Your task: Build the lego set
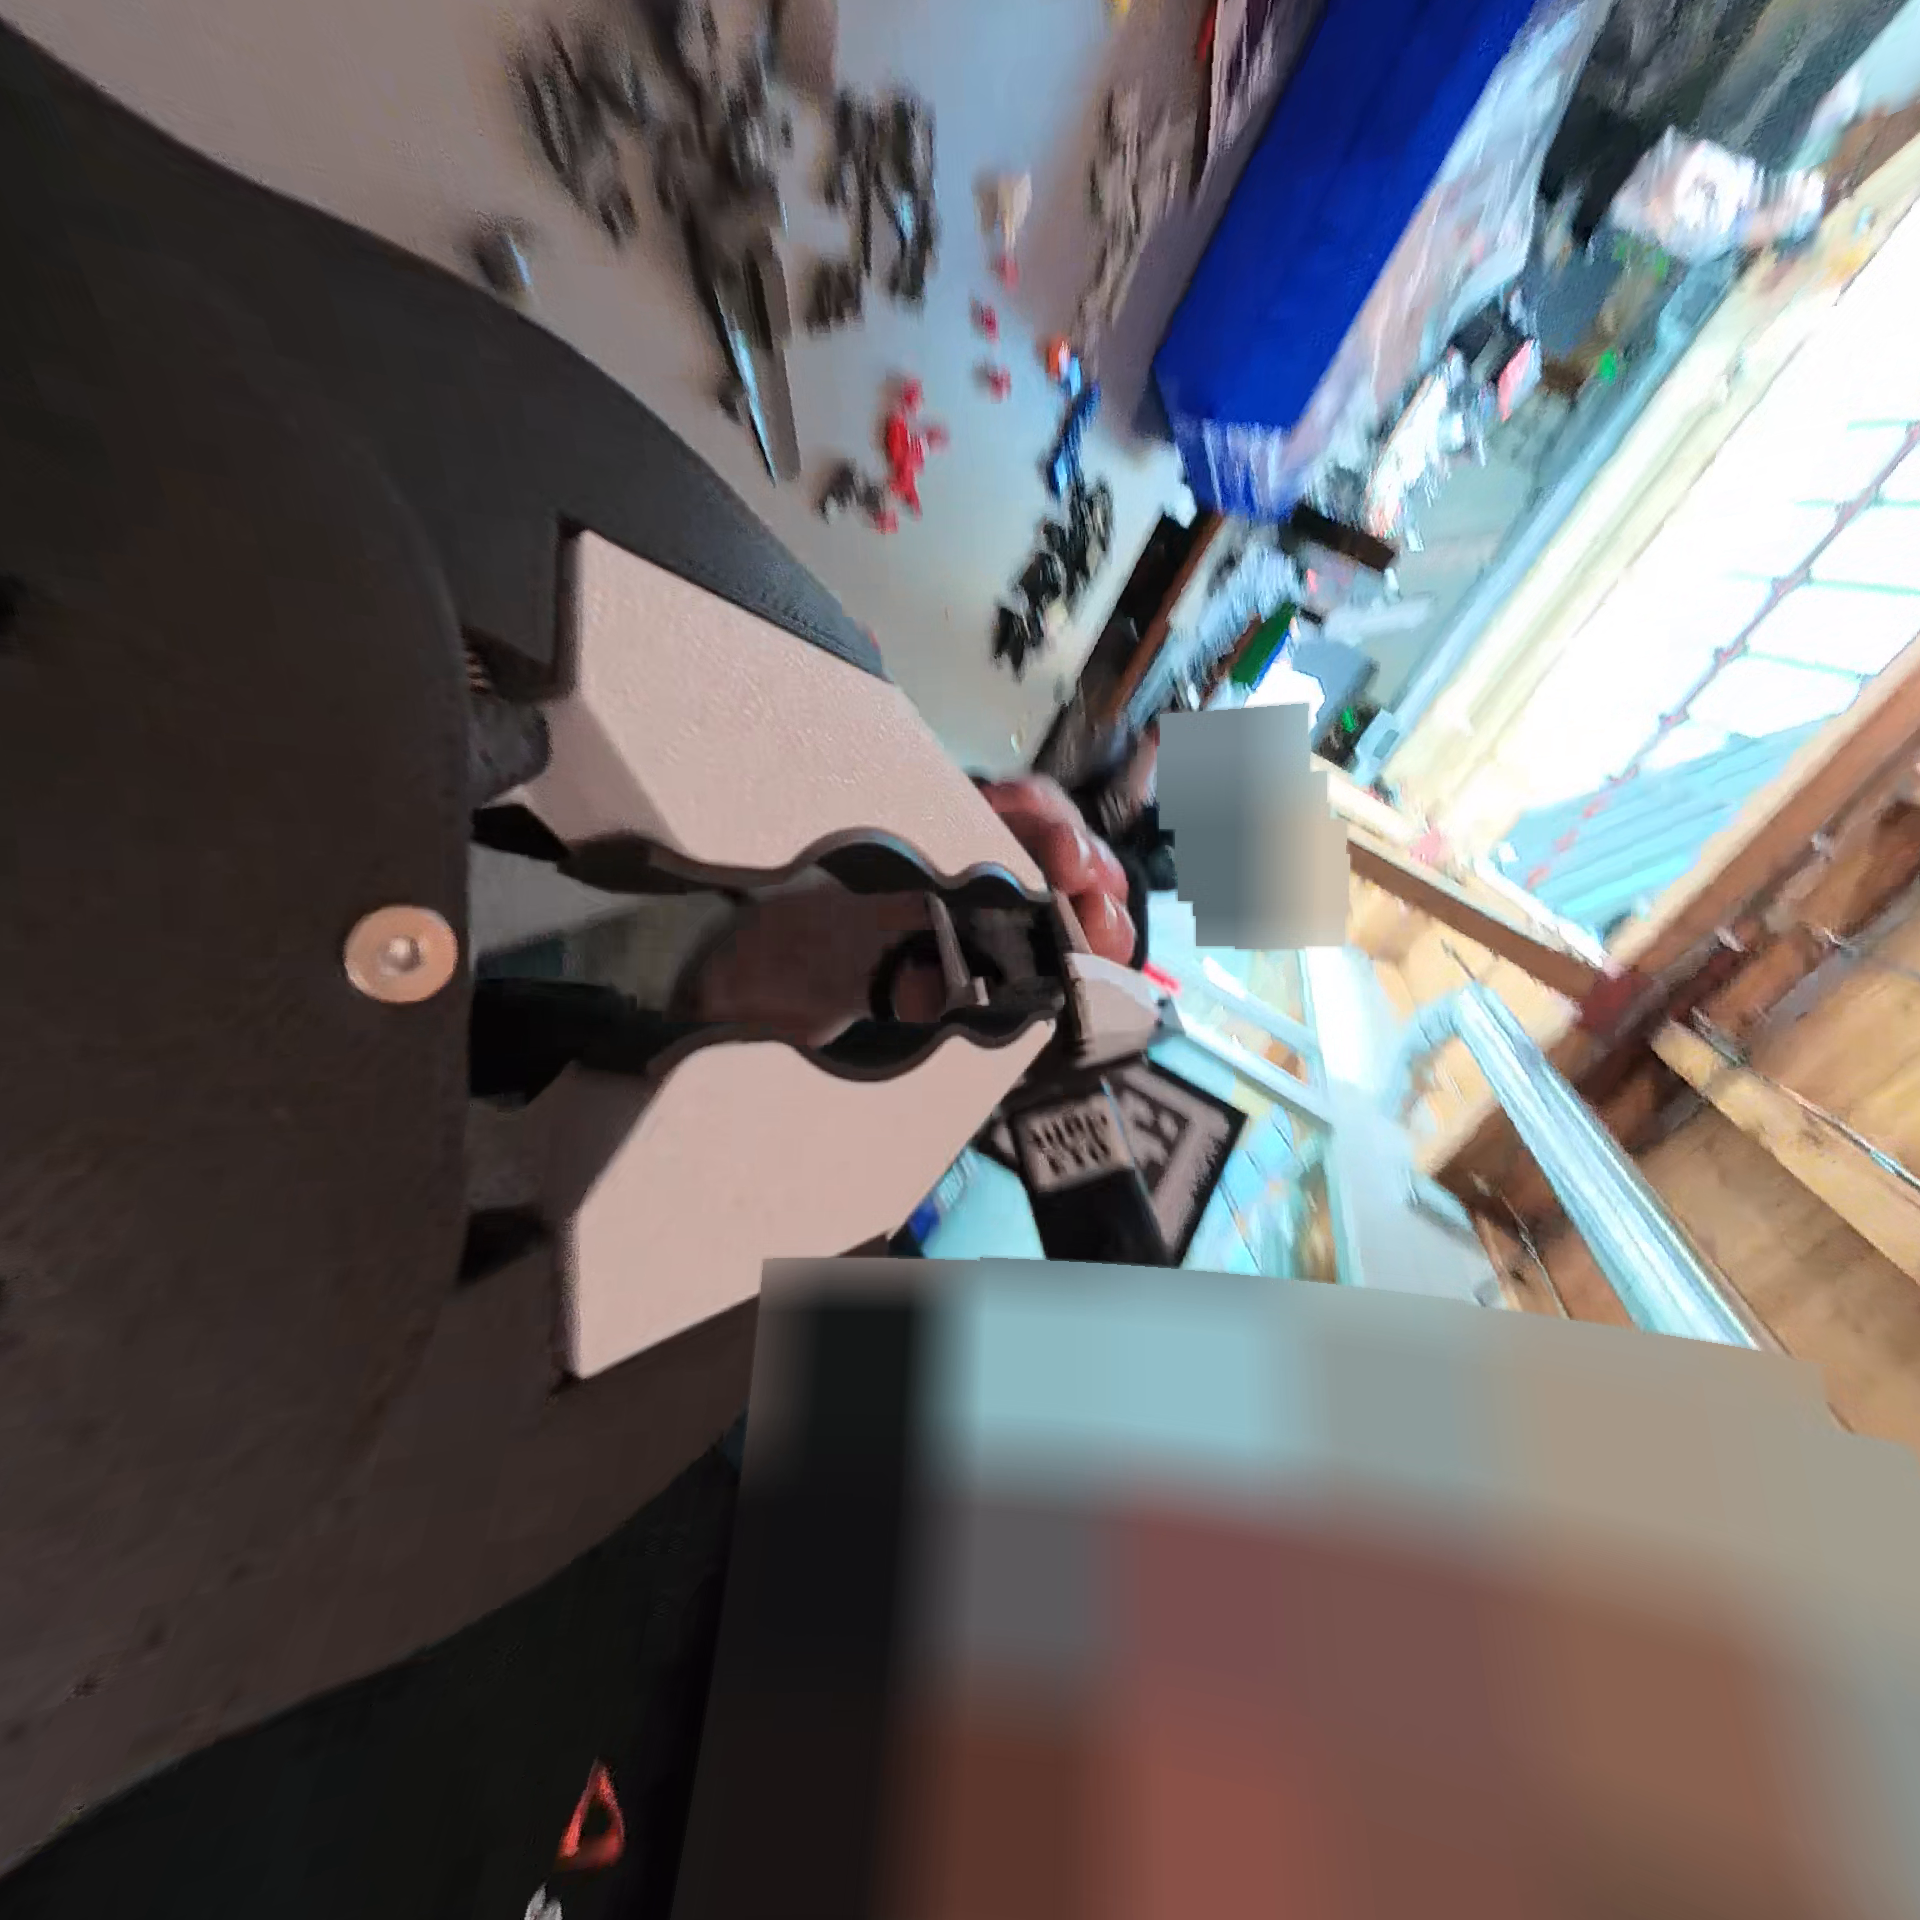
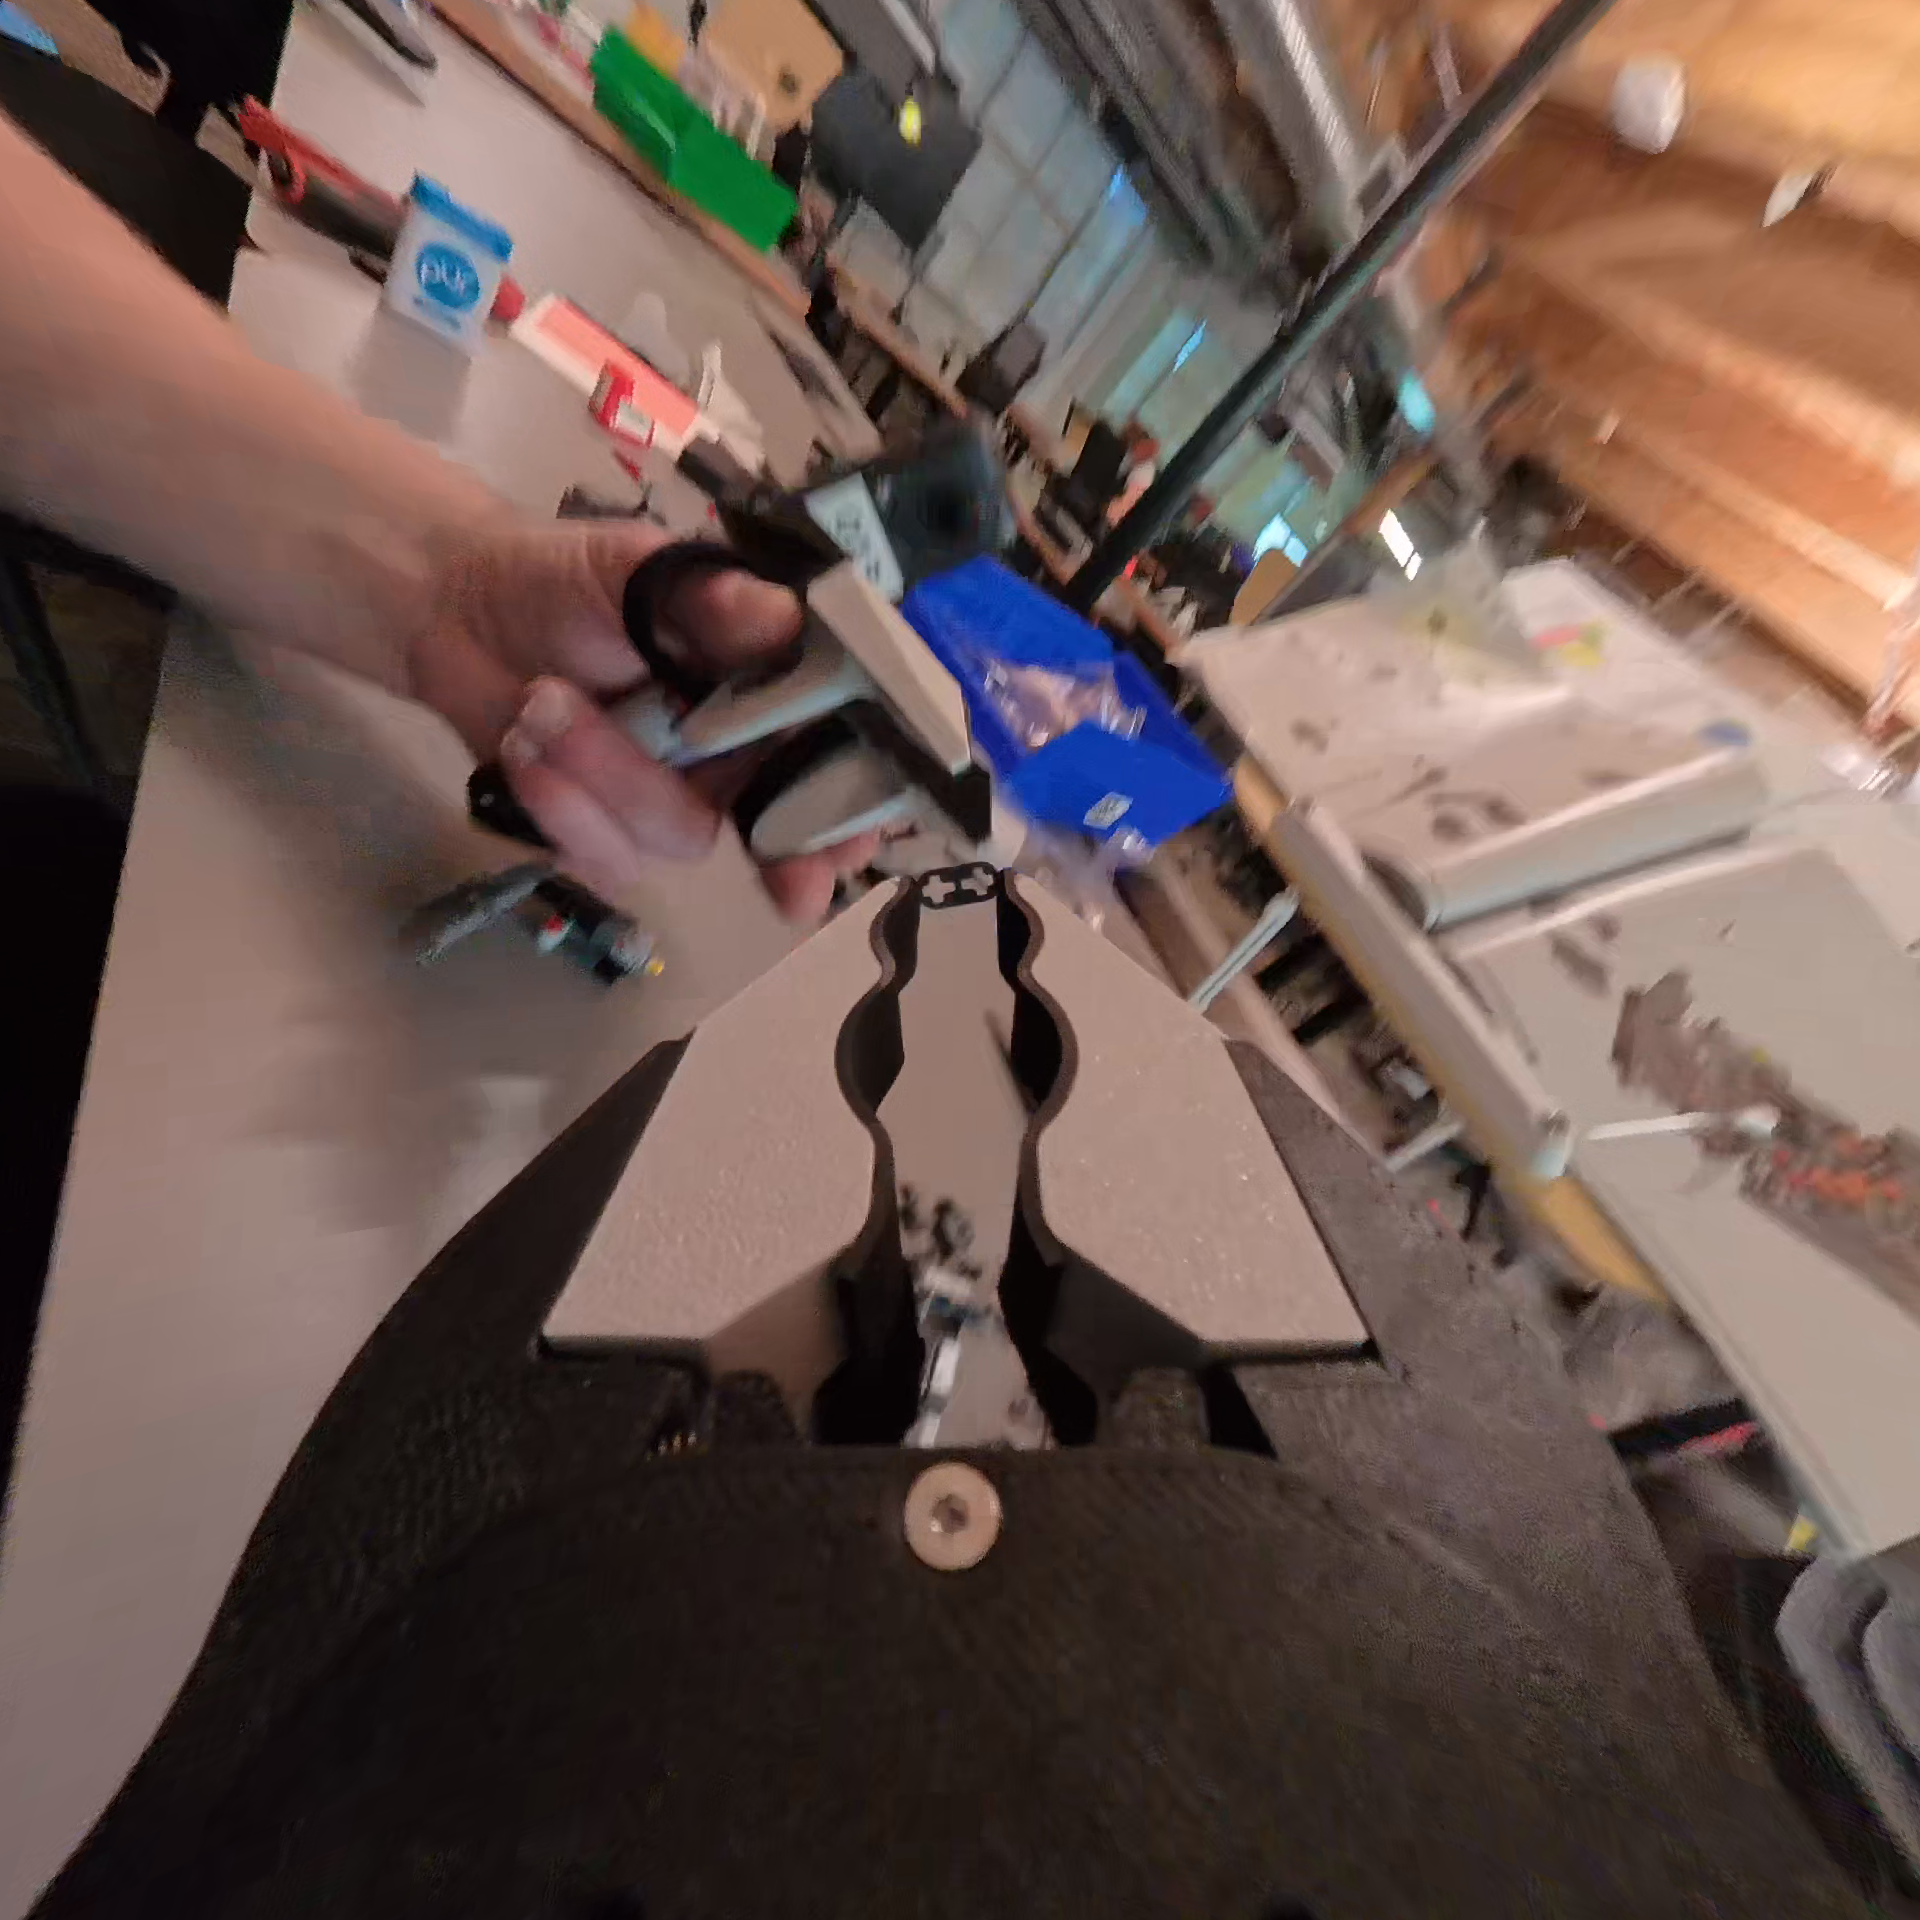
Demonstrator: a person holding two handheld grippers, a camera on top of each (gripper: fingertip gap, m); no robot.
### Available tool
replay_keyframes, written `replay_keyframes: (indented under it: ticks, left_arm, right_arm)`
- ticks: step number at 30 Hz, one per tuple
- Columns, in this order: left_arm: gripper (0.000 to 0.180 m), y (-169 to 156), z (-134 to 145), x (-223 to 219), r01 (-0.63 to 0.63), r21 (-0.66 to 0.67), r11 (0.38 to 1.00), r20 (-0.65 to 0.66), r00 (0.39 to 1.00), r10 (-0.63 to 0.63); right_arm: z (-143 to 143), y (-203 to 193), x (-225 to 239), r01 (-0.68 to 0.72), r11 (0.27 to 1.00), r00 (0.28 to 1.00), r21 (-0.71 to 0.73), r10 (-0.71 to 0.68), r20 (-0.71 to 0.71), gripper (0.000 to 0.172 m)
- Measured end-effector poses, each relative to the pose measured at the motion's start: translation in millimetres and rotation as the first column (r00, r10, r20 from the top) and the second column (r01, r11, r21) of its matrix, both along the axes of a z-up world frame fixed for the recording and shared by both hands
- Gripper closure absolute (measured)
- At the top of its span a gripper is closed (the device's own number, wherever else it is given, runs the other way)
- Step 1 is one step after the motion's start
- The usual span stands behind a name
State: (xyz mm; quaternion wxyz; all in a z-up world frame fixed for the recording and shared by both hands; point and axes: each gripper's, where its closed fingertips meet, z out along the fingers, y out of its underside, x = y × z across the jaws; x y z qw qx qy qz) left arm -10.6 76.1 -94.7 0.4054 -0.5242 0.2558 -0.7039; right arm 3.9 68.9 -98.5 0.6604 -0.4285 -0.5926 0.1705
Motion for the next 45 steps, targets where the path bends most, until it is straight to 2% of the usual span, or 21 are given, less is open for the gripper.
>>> replay_keyframes:
  ticks: [1,3,5,8,12,17,21,24,29,33,39,45]
  left_arm:
    - [0.166,4.1,-4.6,-4.6,-0.036,0.036,0.999,-0.072,0.997,0.039]
    - [0.168,6.7,-16.2,-10.5,-0.068,0.169,0.983,-0.239,0.965,0.108]
    - [0.171,8.0,-29.0,-12.1,-0.056,0.307,0.950,-0.384,0.906,0.177]
    - [0.173,4.4,-53.9,-6.0,0.057,0.428,0.902,-0.545,0.812,0.208]
    - [0.175,2.0,-88.7,4.2,0.210,0.515,0.831,-0.669,0.704,0.237]
    - [0.177,6.7,-105.9,10.0,0.299,0.569,0.766,-0.712,0.645,0.277]
    - [0.178,8.0,-109.3,14.4,0.303,0.574,0.761,-0.707,0.652,0.274]
    - [0.180,9.3,-119.8,15.3,0.328,0.583,0.743,-0.726,0.620,0.296]
    - [0.180,7.1,-125.4,18.4,0.352,0.593,0.724,-0.735,0.604,0.308]
    - [0.180,10.1,-134.3,17.8,0.374,0.599,0.708,-0.754,0.562,0.341]
    - [0.179,4.0,-144.9,22.0,0.436,0.565,0.700,-0.791,0.527,0.311]
    - [0.178,9.5,-148.3,25.7,0.446,0.586,0.676,-0.792,0.490,0.364]
  right_arm:
    - [-7.9,4.4,4.3,0.025,0.998,0.999,-0.055,-0.023,0.034,0.159]
    - [-31.5,10.1,11.5,0.076,0.984,0.988,-0.158,-0.053,0.142,0.160]
    - [-57.4,13.0,18.3,0.137,0.964,0.963,-0.229,-0.075,0.260,0.160]
    - [-87.3,15.1,23.2,0.217,0.920,0.927,-0.325,-0.091,0.363,0.159]
    - [-114.6,15.2,22.1,0.272,0.852,0.894,-0.446,-0.053,0.444,0.160]
    - [-130.3,18.8,19.3,0.332,0.793,0.859,-0.511,-0.030,0.511,0.159]
    - [-139.4,19.3,18.5,0.370,0.775,0.819,-0.512,-0.012,0.574,0.159]
    - [-143.0,19.0,17.0,0.385,0.768,0.801,-0.512,-0.002,0.599,0.160]
    - [-143.9,20.0,15.1,0.392,0.768,0.785,-0.507,0.009,0.620,0.159]
    - [-142.1,19.7,19.5,0.373,0.781,0.782,-0.501,0.025,0.622,0.159]
    - [-134.9,26.3,29.1,0.326,0.814,0.779,-0.481,0.057,0.624,0.159]
    - [-139.4,22.6,33.3,0.307,0.813,0.775,-0.495,0.089,0.626,0.159]
